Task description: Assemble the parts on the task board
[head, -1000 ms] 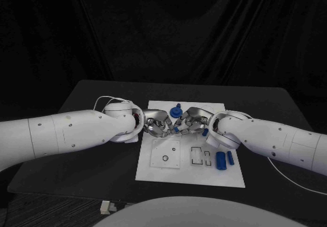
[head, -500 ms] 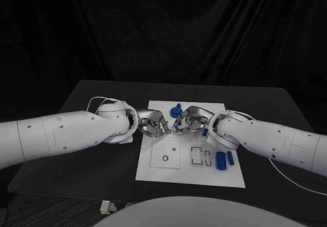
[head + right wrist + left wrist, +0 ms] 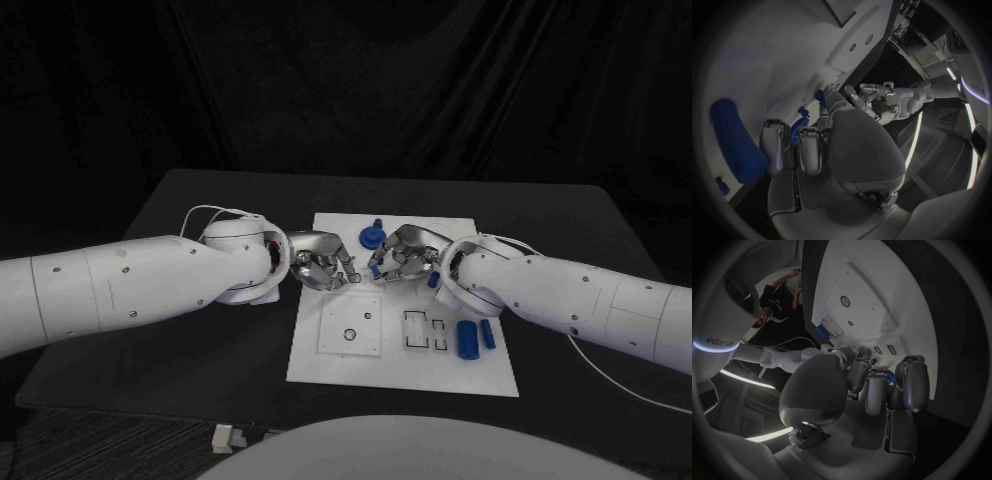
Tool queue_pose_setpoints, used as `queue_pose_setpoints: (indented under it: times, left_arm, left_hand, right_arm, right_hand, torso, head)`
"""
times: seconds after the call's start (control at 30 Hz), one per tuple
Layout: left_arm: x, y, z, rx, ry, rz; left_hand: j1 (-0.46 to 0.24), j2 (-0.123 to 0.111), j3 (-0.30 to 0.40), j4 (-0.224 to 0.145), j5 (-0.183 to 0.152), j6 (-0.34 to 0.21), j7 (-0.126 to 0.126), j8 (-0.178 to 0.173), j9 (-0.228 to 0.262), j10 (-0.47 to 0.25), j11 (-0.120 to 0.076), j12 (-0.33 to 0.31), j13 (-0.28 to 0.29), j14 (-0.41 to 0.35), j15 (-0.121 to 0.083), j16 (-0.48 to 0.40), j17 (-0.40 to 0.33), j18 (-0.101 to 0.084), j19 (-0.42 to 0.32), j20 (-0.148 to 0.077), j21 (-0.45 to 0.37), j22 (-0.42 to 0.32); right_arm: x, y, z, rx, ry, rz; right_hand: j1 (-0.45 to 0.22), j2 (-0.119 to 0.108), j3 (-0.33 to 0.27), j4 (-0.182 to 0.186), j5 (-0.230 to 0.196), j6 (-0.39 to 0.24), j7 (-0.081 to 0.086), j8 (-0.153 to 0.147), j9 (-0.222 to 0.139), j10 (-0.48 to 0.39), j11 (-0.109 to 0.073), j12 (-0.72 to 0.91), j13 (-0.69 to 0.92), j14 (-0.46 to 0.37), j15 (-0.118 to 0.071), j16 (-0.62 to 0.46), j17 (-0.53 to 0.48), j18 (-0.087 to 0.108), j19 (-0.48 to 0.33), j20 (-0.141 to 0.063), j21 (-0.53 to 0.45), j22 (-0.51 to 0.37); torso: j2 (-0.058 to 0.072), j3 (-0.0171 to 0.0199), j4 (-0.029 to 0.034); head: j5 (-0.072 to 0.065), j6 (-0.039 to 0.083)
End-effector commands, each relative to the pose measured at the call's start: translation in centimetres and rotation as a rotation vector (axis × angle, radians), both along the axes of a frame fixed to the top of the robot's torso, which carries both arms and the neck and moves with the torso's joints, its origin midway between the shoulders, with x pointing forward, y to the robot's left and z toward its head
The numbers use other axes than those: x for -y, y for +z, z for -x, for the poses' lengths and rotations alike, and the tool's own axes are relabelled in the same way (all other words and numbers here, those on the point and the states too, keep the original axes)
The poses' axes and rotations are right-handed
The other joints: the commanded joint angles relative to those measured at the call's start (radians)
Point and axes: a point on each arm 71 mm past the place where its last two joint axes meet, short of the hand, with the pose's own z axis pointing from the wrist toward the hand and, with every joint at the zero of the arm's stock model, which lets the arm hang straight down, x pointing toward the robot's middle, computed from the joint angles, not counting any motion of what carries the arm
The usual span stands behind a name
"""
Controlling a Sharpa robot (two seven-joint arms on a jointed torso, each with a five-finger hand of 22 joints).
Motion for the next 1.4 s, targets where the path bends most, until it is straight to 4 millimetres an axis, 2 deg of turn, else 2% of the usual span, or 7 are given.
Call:
queue_pose_setpoints:
  times: [0.03, 0.33, 0.5, 0.83, 1.2, 1.27, 1.4]
  left_arm:
    - [0.16, 0.1, 0.04, 0.006, -0.004, 0.011]
    - [0.11, 0.07, 0.03, 0.003, -0.005, 0.009]
    - [0.15, 0.05, 0.03, 0.001, -0.007, 0.007]
    - [0.27, -0.01, -0.01, -0.003, -0.011, 0.004]
    - [0.21, -0.08, -0.11, -0.006, -0.01, 0.0]
    - [0.17, -0.08, -0.12, -0.006, -0.009, 0.0]
    - [0.04, -0.07, -0.13, -0.004, -0.006, 0.001]
  left_hand:
    - [0.008, -0.003, -0.001, 0.006, -0.006, -0.001, -0.002, 0.001, -0.001, 0.0, 0.007, 0.0, -0.003, 0.078, 0.005, -0.006, 0.225, 0.005, -0.001, 0.008, -0.003, 0.195]
    - [0.008, -0.003, -0.001, 0.007, -0.006, -0.003, -0.002, 0.0, -0.002, -0.001, 0.007, 0.0, -0.003, 0.078, 0.005, -0.006, 0.225, 0.005, -0.001, 0.009, -0.003, 0.195]
    - [0.008, -0.003, -0.001, 0.007, -0.007, -0.005, -0.003, -0.001, -0.002, -0.004, 0.007, -0.005, -0.008, 0.075, 0.005, -0.008, 0.222, 0.007, -0.004, 0.009, -0.008, 0.193]
    - [0.008, -0.003, 0.0, 0.007, -0.007, -0.005, -0.002, -0.001, -0.003, -0.004, 0.007, -0.005, -0.008, 0.075, 0.005, -0.009, 0.221, 0.007, -0.005, 0.009, -0.009, 0.193]
    - [0.008, -0.003, 0.0, 0.007, -0.008, -0.005, -0.002, -0.001, -0.003, -0.005, 0.007, -0.006, -0.009, 0.075, 0.005, -0.009, 0.221, 0.007, -0.005, 0.009, -0.01, 0.193]
    - [0.008, -0.003, 0.0, 0.007, -0.008, -0.005, -0.002, -0.001, -0.003, -0.005, 0.007, -0.006, -0.009, 0.075, 0.005, -0.009, 0.221, 0.007, -0.005, 0.009, -0.01, 0.193]
    - [0.008, -0.004, 0.0, 0.007, -0.009, -0.006, -0.001, 0.0, -0.003, -0.006, 0.008, -0.006, -0.01, 0.075, 0.005, -0.009, 0.221, 0.007, -0.005, 0.009, -0.009, 0.193]
  right_arm:
    - [0.13, -0.33, 0.01, -0.011, -0.011, 0.027]
    - [0.24, -0.45, -0.06, -0.015, -0.015, 0.033]
    - [0.25, -0.51, -0.04, -0.019, -0.015, 0.035]
    - [0.23, -0.6, 0.04, -0.026, -0.011, 0.038]
    - [0.09, -0.53, 0.11, -0.015, -0.004, 0.03]
    - [0.12, -0.44, 0.13, -0.004, -0.001, 0.024]
    - [0.32, -0.2, 0.23, 0.019, -0.003, 0.011]
  right_hand:
    - [-0.008, 0.002, -0.007, 0.001, -0.004, -0.01, 0.0, -0.005, -0.002, 0.083, 0.001, -0.006, 0.232, 0.084, 0.002, -0.006, 0.195, 0.02, 0.005, 0.003, -0.006, 0.206]
    - [-0.008, 0.0, -0.009, 0.001, -0.005, -0.022, -0.001, -0.012, -0.005, 0.083, 0.0, -0.006, 0.232, 0.084, 0.001, -0.006, 0.195, 0.02, 0.005, 0.002, -0.006, 0.206]
    - [-0.005, -0.004, -0.016, 0.004, -0.005, -0.089, -0.008, -0.047, -0.021, 0.085, -0.005, -0.004, 0.234, 0.086, -0.003, -0.004, 0.199, 0.019, 0.007, -0.001, -0.004, 0.207]
    - [-0.002, -0.009, -0.021, 0.008, -0.006, -0.145, -0.013, -0.079, -0.048, 0.086, -0.01, -0.003, 0.235, 0.087, -0.007, -0.004, 0.201, 0.018, 0.01, -0.005, -0.001, 0.208]
    - [-0.002, -0.01, -0.023, 0.009, -0.008, -0.16, -0.016, -0.086, -0.056, 0.086, -0.012, -0.003, 0.235, 0.087, -0.009, -0.003, 0.201, 0.018, 0.011, -0.007, 0.0, 0.209]
    - [-0.004, -0.015, -0.03, 0.013, -0.019, -0.186, -0.023, -0.099, -0.071, 0.086, -0.017, -0.003, 0.235, 0.087, -0.013, -0.004, 0.201, 0.018, 0.012, -0.01, 0.0, 0.209]
    - [-0.027, -0.038, -0.057, 0.049, -0.11, -0.242, -0.042, -0.105, -0.108, 0.086, -0.033, -0.003, 0.234, 0.088, -0.025, -0.003, 0.203, 0.017, 0.014, -0.022, 0.003, 0.21]
  torso:
    - [0.001, -0.0001, -0.0001]
    - [0.0, 0.0003, -0.0013]
    - [0.0, 0.0003, -0.0009]
    - [0.0, -0.0001, -0.0009]
    - [0.001, -0.0002, -0.001]
    - [0.001, 0.0001, -0.0008]
    - [0.0, 0.0, -0.0009]
  head:
    - [-0.002, 0.0]
    - [0.001, 0.0]
    - [0.0, 0.0]
    - [-0.002, 0.0]
    - [-0.001, 0.0]
    - [-0.001, 0.0]
    - [0.0, 0.0]
